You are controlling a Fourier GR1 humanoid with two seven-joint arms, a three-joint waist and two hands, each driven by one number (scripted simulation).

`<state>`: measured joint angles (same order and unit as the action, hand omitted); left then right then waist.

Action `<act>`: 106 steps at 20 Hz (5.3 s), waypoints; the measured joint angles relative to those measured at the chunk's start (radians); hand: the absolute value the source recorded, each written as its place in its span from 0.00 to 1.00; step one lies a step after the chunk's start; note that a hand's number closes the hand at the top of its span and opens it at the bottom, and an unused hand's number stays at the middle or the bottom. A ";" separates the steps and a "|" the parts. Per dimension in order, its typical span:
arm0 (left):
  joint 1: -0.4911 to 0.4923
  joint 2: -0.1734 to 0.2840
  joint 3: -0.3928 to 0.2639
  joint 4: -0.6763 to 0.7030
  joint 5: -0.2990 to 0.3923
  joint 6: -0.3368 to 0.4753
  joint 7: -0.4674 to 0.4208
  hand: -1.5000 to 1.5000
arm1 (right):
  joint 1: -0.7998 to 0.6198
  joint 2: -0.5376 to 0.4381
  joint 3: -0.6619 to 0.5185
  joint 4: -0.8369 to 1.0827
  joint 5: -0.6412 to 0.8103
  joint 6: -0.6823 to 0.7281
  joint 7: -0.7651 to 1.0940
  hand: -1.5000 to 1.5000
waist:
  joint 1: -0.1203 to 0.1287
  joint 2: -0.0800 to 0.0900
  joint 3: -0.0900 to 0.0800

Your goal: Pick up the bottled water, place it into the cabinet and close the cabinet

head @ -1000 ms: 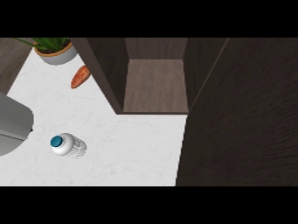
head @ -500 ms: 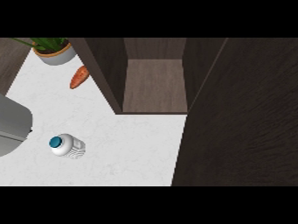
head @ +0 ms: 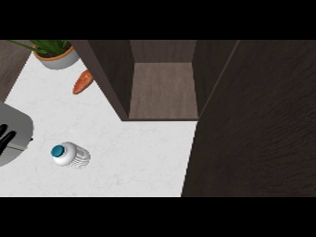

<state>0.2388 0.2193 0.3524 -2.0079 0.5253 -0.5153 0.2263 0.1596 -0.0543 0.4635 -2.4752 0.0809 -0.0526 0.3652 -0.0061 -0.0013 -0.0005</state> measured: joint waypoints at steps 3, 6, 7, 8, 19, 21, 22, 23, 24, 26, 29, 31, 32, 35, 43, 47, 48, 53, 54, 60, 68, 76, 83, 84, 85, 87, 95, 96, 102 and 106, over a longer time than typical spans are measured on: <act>-0.013 -0.009 0.005 0.091 -0.055 -0.035 -0.054 0.00 | 0.000 -0.010 0.008 -0.001 0.002 -0.010 -0.002 0.00 | 0.000 0.000 0.000; -0.062 -0.010 0.004 0.204 -0.123 -0.045 -0.103 0.00 | -0.005 -0.015 0.017 -0.005 0.003 -0.024 0.002 0.00 | -0.003 0.000 0.000; -0.066 -0.015 0.002 0.233 -0.151 -0.051 -0.128 0.00 | -0.019 -0.012 0.023 -0.005 0.004 -0.034 0.015 0.00 | -0.003 0.000 0.000; -0.067 -0.018 0.002 0.264 -0.177 -0.059 -0.154 0.00 | -0.021 -0.012 0.029 -0.004 0.006 -0.041 0.020 0.00 | -0.002 0.000 -0.001; -0.180 -0.001 -0.008 0.665 -0.380 -0.090 -0.392 0.00 | -0.016 -0.048 0.063 -0.007 0.011 -0.082 0.013 0.00 | -0.006 0.000 -0.001; -0.193 0.005 -0.009 0.741 -0.412 -0.095 -0.452 0.00 | -0.030 -0.052 0.063 -0.008 0.011 -0.090 0.026 0.00 | -0.006 0.001 -0.001; -0.206 0.011 -0.009 0.789 -0.433 -0.095 -0.489 0.00 | -0.036 -0.054 0.061 -0.008 0.012 -0.094 0.030 0.00 | -0.006 0.001 -0.001; -0.223 0.009 -0.016 0.833 -0.459 -0.086 -0.524 0.00 | -0.046 -0.051 0.069 -0.005 0.014 -0.103 0.037 0.00 | -0.007 0.001 -0.001; -0.236 0.016 -0.016 0.871 -0.469 -0.089 -0.546 0.00 | -0.037 -0.057 0.078 -0.006 0.015 -0.105 0.029 0.00 | -0.008 0.001 -0.001; -0.271 0.022 -0.019 0.941 -0.495 -0.081 -0.593 0.00 | -0.033 -0.062 0.096 -0.004 0.019 -0.115 0.019 0.00 | -0.009 0.001 -0.001; -0.318 0.025 -0.023 1.065 -0.534 -0.065 -0.684 0.00 | -0.044 -0.075 0.094 -0.005 0.021 -0.124 0.025 0.00 | -0.011 0.002 -0.002; -0.351 0.030 -0.023 1.133 -0.547 -0.057 -0.723 0.00 | -0.038 -0.084 0.093 -0.005 0.023 -0.130 0.018 0.00 | -0.011 0.002 -0.002; -0.355 0.033 -0.025 1.173 -0.562 -0.045 -0.761 0.00 | -0.039 -0.081 0.105 -0.003 0.024 -0.138 0.015 0.00 | -0.011 0.002 -0.002; -0.402 0.047 -0.027 1.277 -0.585 -0.017 -0.818 0.00 | -0.062 -0.084 0.099 -0.002 0.025 -0.149 0.030 0.00 | -0.010 0.002 -0.002; -0.499 0.039 -0.030 1.470 -0.604 0.053 -0.928 0.00 | -0.060 -0.109 0.107 -0.001 0.029 -0.173 0.027 0.00 | -0.012 0.002 -0.002; -0.541 0.036 -0.023 1.544 -0.599 0.075 -0.977 0.00 | -0.068 -0.126 0.096 -0.003 0.026 -0.176 0.034 0.00 | -0.014 0.003 -0.002; -0.545 0.036 -0.023 1.556 -0.599 0.076 -0.991 1.00 | -0.060 -0.134 0.102 -0.004 0.025 -0.174 0.027 0.00 | -0.015 0.003 -0.002; -0.564 0.026 -0.040 1.602 -0.598 0.060 -1.023 1.00 | -0.057 -0.148 0.100 -0.006 0.020 -0.182 0.019 0.00 | -0.016 0.003 -0.002; -0.574 0.014 -0.044 1.606 -0.597 0.060 -1.024 1.00 | -0.055 -0.148 0.104 -0.004 0.020 -0.187 0.013 0.00 | -0.016 0.003 -0.002; -0.579 -0.010 -0.130 1.542 -0.673 0.141 -1.100 1.00 | -0.064 -0.152 0.112 0.003 0.017 -0.204 0.004 0.00 | -0.012 0.000 -0.001; -0.579 -0.118 -0.152 1.450 -0.700 0.362 -1.167 1.00 | -0.046 -0.173 0.126 0.005 0.020 -0.221 -0.011 0.00 | -0.006 -0.001 0.000; -0.590 -0.203 -0.269 1.308 -0.540 0.477 -1.098 1.00 | -0.071 -0.162 0.134 0.011 0.021 -0.239 0.010 0.00 | 0.000 -0.004 0.000; -0.575 -0.216 -0.498 1.116 -0.313 0.594 -0.947 1.00 | -0.056 -0.180 0.138 0.004 0.023 -0.249 0.001 0.00 | -0.005 -0.004 0.000; -0.575 -0.217 -0.523 1.078 -0.293 0.613 -0.913 1.00 | -0.044 -0.186 0.137 0.006 0.021 -0.247 -0.015 0.00 | -0.004 -0.004 0.000; -0.582 -0.217 -0.541 1.056 -0.275 0.632 -0.890 1.00 | -0.036 -0.189 0.147 0.003 0.023 -0.251 -0.015 0.00 | -0.005 -0.004 0.000; -0.596 -0.218 -0.579 1.009 -0.250 0.683 -0.845 1.00 | -0.040 -0.194 0.141 -0.001 0.022 -0.251 -0.012 0.00 | -0.004 -0.004 0.000; -0.705 -0.219 -0.673 0.906 -0.198 0.850 -0.670 1.00 | -0.032 -0.209 0.116 -0.006 0.014 -0.250 -0.020 0.00 | -0.005 -0.002 0.000; -0.724 -0.219 -0.683 0.909 -0.197 0.871 -0.655 1.00 | -0.033 -0.207 0.120 -0.008 0.014 -0.253 -0.015 0.00 | -0.006 -0.001 0.000; -0.842 -0.219 -0.720 1.012 -0.159 0.971 -0.632 1.00 | -0.005 -0.207 0.136 -0.004 0.007 -0.253 -0.051 0.00 | -0.013 0.001 0.000; -0.918 -0.219 -0.715 1.095 -0.110 1.002 -0.616 1.00 | 0.002 -0.215 0.138 -0.007 0.002 -0.250 -0.060 0.00 | -0.017 0.002 0.000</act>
<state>-0.6793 0.0000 -0.3625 -0.9130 0.4156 0.4863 -0.3895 0.1621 -0.2691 0.6016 -2.4826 0.0827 -0.3025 0.3056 -0.0226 0.0005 -0.0003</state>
